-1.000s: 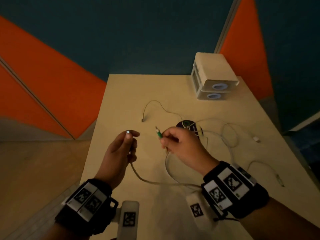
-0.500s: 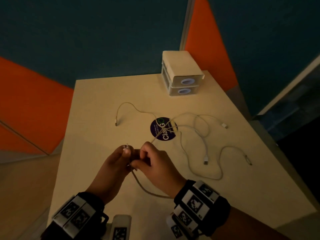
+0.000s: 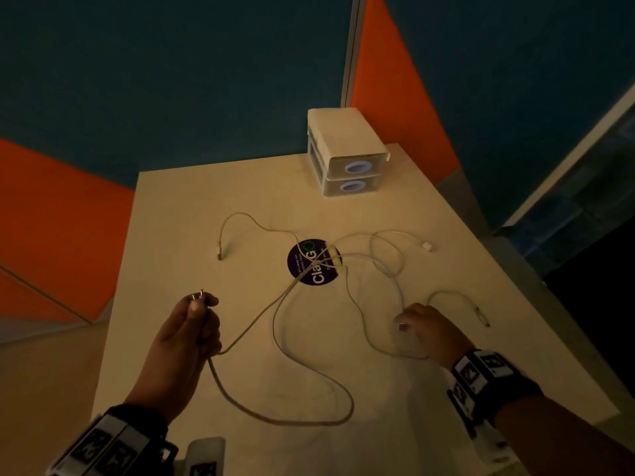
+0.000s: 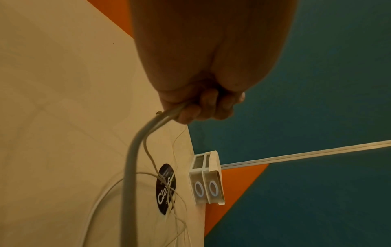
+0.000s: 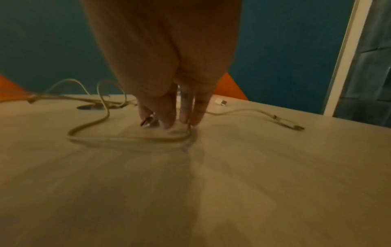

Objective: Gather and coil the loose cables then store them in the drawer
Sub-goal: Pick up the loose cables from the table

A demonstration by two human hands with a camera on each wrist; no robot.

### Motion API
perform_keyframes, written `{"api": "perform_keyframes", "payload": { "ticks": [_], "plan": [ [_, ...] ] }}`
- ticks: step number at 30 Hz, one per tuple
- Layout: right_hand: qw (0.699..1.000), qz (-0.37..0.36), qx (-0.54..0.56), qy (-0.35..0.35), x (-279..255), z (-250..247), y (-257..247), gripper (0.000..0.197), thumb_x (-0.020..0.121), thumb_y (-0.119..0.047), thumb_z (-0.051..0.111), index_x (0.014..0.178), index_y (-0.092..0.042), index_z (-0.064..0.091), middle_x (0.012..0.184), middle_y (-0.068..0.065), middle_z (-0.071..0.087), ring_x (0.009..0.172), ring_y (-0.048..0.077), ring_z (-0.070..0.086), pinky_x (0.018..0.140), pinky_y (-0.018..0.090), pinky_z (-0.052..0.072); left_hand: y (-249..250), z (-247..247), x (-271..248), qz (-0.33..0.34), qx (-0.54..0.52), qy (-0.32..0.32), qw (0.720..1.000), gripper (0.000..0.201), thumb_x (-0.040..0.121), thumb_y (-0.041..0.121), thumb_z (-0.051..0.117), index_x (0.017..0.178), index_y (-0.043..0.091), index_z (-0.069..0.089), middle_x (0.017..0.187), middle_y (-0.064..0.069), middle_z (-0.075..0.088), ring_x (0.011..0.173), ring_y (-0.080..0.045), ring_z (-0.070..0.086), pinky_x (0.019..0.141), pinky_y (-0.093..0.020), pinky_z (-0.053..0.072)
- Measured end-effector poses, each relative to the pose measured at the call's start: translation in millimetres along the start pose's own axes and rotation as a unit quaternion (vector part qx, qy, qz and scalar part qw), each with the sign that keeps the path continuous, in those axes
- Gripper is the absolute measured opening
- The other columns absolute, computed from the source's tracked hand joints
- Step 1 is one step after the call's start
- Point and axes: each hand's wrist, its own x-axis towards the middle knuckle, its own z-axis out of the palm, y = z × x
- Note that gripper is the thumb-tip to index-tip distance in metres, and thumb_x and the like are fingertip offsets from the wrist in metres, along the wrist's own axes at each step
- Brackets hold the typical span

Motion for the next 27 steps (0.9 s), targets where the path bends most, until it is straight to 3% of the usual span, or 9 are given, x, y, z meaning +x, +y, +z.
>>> {"api": "perform_keyframes", "payload": {
  "ticks": [3, 6, 9, 12, 14, 17, 21, 24, 27],
  "plan": [
    [0.995, -0.035, -0.069, 0.064, 0, 8, 6, 0.012, 0.074, -0.005, 0.058, 0.084, -0.009, 0.063, 0.088, 0.012, 0.058, 0.086, 0.026, 0.056, 0.068, 0.032, 0.045, -3, 1, -3, -0.008, 0.004, -0.004, 1.000, 0.028, 0.099, 0.027, 0.030, 0.092, 0.013, 0.054, 0.059, 0.006, 0.034, 0.049, -0.006, 0.031, 0.046, -0.019, 0.032],
    [0.980, -0.089, -0.154, 0.091, -2, 11, 2, 0.006, 0.063, -0.021, 0.056, 0.066, -0.026, 0.054, 0.065, -0.001, 0.055, 0.059, 0.019, 0.057, 0.046, 0.025, 0.030, -4, 3, -4, -0.009, -0.001, -0.004, 1.000, 0.028, 0.098, 0.027, 0.030, 0.092, 0.014, 0.054, 0.060, 0.005, 0.034, 0.049, -0.006, 0.030, 0.046, -0.020, 0.030],
    [0.966, -0.148, -0.156, 0.143, -5, 9, -11, 0.008, 0.070, -0.029, 0.049, 0.070, -0.027, 0.057, 0.073, -0.002, 0.056, 0.063, 0.016, 0.053, 0.047, 0.027, 0.035, 0, 8, -5, -0.008, 0.003, -0.010, 1.000, 0.028, 0.099, 0.028, 0.030, 0.093, 0.014, 0.054, 0.060, 0.005, 0.035, 0.049, -0.007, 0.030, 0.047, -0.021, 0.030],
    [0.968, -0.177, -0.121, 0.133, -5, 9, -23, 0.016, 0.075, -0.026, 0.047, 0.072, -0.019, 0.061, 0.075, 0.003, 0.059, 0.067, 0.021, 0.057, 0.051, 0.028, 0.044, 3, 15, -4, -0.002, 0.007, -0.012, 1.000, 0.029, 0.099, 0.026, 0.029, 0.093, 0.014, 0.054, 0.058, 0.007, 0.035, 0.048, -0.006, 0.030, 0.045, -0.018, 0.032],
    [0.979, -0.153, -0.090, 0.098, -2, 12, -26, 0.026, 0.080, -0.025, 0.042, 0.081, -0.011, 0.063, 0.083, 0.006, 0.057, 0.081, 0.024, 0.056, 0.060, 0.028, 0.041, 2, 18, -5, 0.002, 0.005, -0.013, 1.000, 0.029, 0.099, 0.026, 0.030, 0.092, 0.014, 0.055, 0.057, 0.007, 0.035, 0.047, -0.006, 0.030, 0.045, -0.018, 0.033],
    [0.990, -0.113, -0.070, 0.054, 1, 16, -19, 0.016, 0.086, -0.017, 0.050, 0.091, -0.007, 0.061, 0.089, -0.001, 0.041, 0.095, 0.023, 0.050, 0.073, 0.030, 0.041, -1, 19, -7, -0.002, 0.005, -0.013, 1.000, 0.029, 0.099, 0.026, 0.030, 0.093, 0.014, 0.056, 0.057, 0.007, 0.036, 0.048, -0.007, 0.031, 0.048, -0.023, 0.031],
    [0.993, -0.116, 0.007, 0.022, 0, 14, -3, 0.019, 0.079, -0.010, 0.060, 0.098, -0.003, 0.060, 0.098, 0.002, 0.041, 0.091, 0.017, 0.047, 0.072, 0.007, 0.037, -4, 13, -8, -0.007, -0.009, 0.002, 1.000, 0.030, 0.099, 0.026, 0.030, 0.092, 0.015, 0.056, 0.056, 0.007, 0.036, 0.046, -0.006, 0.031, 0.046, -0.022, 0.030],
    [0.986, -0.018, -0.024, 0.161, 1, 3, 19, 0.028, 0.074, -0.018, 0.057, 0.100, -0.009, 0.060, 0.109, 0.011, 0.052, 0.098, 0.027, 0.051, 0.080, 0.032, 0.046, -6, 6, -8, -0.005, -0.022, 0.020, 1.000, 0.029, 0.099, 0.026, 0.030, 0.092, 0.015, 0.057, 0.055, 0.008, 0.037, 0.045, -0.006, 0.032, 0.048, -0.028, 0.021],
    [0.946, 0.205, -0.055, 0.245, -3, -11, 52, 0.037, 0.081, -0.016, 0.055, 0.117, -0.010, 0.051, 0.122, 0.019, 0.048, 0.109, 0.039, 0.044, 0.084, 0.043, 0.045, -9, 0, -9, 0.000, -0.031, 0.035, 0.999, 0.030, 0.099, 0.027, 0.031, 0.091, 0.016, 0.058, 0.054, 0.009, 0.038, 0.044, -0.005, 0.033, 0.055, -0.032, 0.018]
  ]
}}
